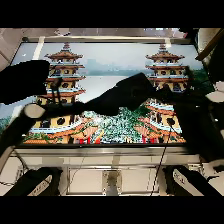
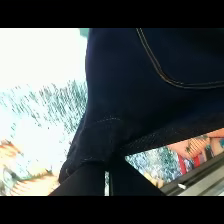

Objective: Fold the clothes and pants, and hang the long-sleeved shirts on hangers.

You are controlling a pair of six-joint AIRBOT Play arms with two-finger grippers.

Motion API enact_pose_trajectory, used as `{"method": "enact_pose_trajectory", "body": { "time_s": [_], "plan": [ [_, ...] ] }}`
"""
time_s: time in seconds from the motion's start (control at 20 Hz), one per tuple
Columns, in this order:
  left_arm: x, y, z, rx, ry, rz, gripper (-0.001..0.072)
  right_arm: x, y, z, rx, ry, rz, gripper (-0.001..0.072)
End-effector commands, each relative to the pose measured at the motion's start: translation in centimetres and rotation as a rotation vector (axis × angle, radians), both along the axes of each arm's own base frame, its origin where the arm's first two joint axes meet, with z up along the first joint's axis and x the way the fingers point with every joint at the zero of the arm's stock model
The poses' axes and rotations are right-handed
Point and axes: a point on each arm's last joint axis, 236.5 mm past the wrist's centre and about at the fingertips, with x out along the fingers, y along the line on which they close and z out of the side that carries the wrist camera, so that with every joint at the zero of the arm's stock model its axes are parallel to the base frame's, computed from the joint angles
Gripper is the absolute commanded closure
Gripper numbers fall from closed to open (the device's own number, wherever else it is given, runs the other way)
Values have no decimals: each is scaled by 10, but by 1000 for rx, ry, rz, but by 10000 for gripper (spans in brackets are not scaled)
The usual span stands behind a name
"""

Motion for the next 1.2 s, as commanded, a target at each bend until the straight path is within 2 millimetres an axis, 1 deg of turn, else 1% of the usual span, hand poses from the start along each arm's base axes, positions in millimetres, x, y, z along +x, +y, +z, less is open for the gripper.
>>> {"method": "enact_pose_trajectory", "body": {
  "time_s": [0.0,0.05,0.1,0.15,0.2,0.25,0.3,0.35,0.4,0.45,0.5,0.55,0.6,0.75,0.85,0.95,1.0,1.05,1.15],
  "plan": [
    [-20,66,122,277,-271,40,695,-68,36,121,34,-179,95,683],
    [-30,73,166,299,-365,56,695,-86,48,147,60,-211,121,684],
    [-40,79,200,318,-437,72,695,-106,61,172,84,-251,157,684],
    [-51,82,227,326,-488,79,695,-121,70,192,103,-282,187,684],
    [-59,82,245,325,-519,78,695,-132,78,210,127,-299,212,684],
    [-63,81,255,318,-541,74,695,-137,84,220,146,-302,227,684],
    [-62,79,254,318,-537,67,695,-138,89,222,150,-292,243,684],
    [-58,78,246,326,-507,57,695,-133,92,215,142,-272,254,684],
    [-50,76,236,332,-470,46,695,-123,96,202,116,-237,262,684],
    [-38,74,223,339,-431,31,695,-111,99,187,92,-200,265,685],
    [-24,72,210,356,-395,14,695,-96,103,171,74,-153,269,685],
    [-7,69,193,370,-347,-3,695,-78,108,152,57,-104,274,685],
    [10,67,172,387,-295,-25,695,-60,111,130,38,-48,275,685],
    [55,61,106,411,-127,-66,694,2,119,54,-12,84,276,685],
    [83,57,62,417,-38,-77,694,53,119,0,-21,142,211,685],
    [111,53,25,414,10,-71,694,108,109,-58,-27,185,93,685],
    [122,50,9,401,26,-67,694,130,101,-83,-31,191,42,685],
    [132,45,-3,381,36,-63,694,152,90,-106,-34,192,-16,685],
    [142,32,-18,316,58,-61,693,185,67,-136,-39,189,-100,685]
  ]
}}
